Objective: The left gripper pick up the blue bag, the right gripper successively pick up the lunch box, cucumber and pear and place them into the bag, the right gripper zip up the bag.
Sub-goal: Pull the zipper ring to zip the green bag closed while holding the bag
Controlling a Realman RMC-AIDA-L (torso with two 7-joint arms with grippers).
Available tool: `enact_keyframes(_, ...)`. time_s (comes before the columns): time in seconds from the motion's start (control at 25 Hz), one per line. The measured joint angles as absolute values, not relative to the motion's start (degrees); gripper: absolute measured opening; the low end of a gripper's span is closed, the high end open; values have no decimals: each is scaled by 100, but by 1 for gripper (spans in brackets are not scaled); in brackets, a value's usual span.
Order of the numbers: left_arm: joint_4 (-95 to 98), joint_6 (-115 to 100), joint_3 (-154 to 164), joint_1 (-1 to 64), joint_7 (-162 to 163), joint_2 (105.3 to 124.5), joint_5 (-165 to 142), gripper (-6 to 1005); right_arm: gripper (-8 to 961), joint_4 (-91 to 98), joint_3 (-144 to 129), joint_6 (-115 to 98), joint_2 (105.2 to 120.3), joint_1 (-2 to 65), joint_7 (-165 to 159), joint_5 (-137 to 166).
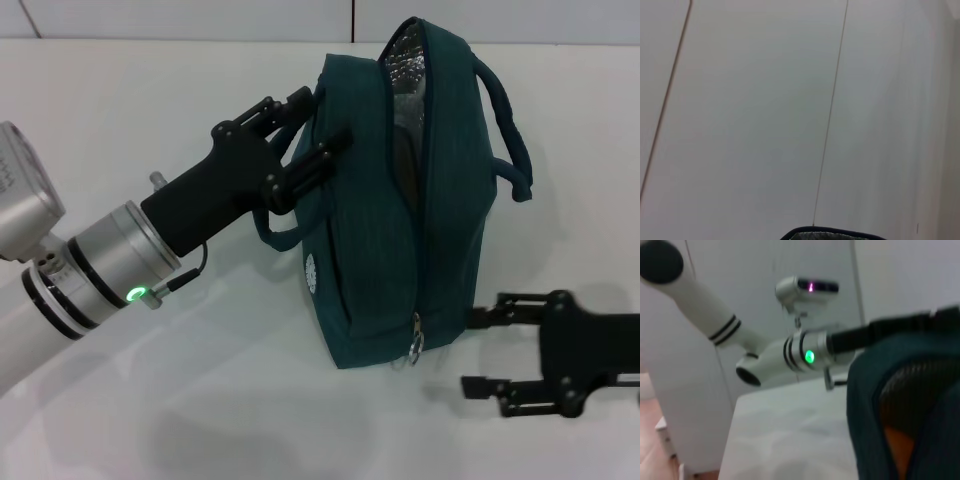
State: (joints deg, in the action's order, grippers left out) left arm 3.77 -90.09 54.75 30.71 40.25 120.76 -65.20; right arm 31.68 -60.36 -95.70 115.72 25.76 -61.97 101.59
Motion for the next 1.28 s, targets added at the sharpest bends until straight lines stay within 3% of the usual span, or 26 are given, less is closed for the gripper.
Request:
enact_keyframes(0.4, 360, -9018, 5475, 3083, 4025, 12076, -6532, 625, 707, 2553, -6839, -8865, 11610, 3034, -6314, 9862)
enact_keyframes(1.0, 273, -9018, 5475, 3144, 4025, 12076, -6562, 627, 708, 2522, -8379, -8105, 11618, 3145, -6350, 8526)
enact_keyframes(1.28, 272, -9022, 5475, 3146, 4025, 12076, -6565, 628, 664, 2527, -8471, -8319, 11619, 3129, -6329, 8513)
